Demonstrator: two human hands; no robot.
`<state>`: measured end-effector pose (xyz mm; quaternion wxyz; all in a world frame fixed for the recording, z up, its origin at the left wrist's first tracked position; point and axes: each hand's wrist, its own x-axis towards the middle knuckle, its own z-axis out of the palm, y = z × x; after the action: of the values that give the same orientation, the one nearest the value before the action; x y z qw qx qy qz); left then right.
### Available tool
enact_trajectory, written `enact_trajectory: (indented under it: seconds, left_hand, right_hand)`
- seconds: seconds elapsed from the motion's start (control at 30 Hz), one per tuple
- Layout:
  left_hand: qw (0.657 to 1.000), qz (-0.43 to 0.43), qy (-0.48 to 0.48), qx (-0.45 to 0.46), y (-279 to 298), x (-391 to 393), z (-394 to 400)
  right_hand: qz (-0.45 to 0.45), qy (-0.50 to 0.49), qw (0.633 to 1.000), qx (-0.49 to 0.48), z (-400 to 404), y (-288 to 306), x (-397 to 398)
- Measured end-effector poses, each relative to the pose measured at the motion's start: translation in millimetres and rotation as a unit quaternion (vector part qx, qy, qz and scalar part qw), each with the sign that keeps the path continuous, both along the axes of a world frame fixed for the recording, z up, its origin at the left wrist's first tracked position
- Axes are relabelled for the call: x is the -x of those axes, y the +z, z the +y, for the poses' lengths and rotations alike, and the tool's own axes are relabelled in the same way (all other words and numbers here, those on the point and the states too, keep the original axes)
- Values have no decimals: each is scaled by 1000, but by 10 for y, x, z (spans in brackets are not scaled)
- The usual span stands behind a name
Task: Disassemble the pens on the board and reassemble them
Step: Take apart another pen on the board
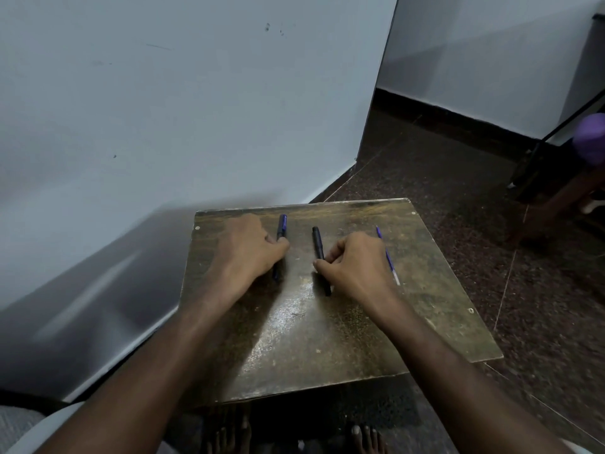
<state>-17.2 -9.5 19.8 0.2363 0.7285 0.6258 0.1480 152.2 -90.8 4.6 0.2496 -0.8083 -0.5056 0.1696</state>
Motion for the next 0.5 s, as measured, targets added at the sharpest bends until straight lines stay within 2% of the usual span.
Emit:
enact_trajectory:
  seconds: [0.1, 0.2, 0.27, 0.33, 0.43, 0.5]
  left_hand:
    - [1000, -15, -20, 10, -42, -38, -6]
    - [999, -28, -31, 15, -100, -84, -20]
    - [998, -42, -39, 15, -127, -107, -35]
    - [997, -54, -47, 9, -140, -121, -44]
    - [997, -56, -48, 4, -149, -129, -41]
    - [997, -55, -49, 5, -158, -139, -43]
  right_hand:
    - [-12, 12, 1000, 11, 21, 4, 41]
    - [-25, -1, 999, -22, -17, 54, -61]
    - [-79, -25, 996, -36, -51, 91, -220]
    - [-134, -50, 990, -14, -59, 84, -374]
    - [-144, -33, 988, 43, -59, 42, -371]
    - [-148, -10, 988, 43, -41, 4, -294]
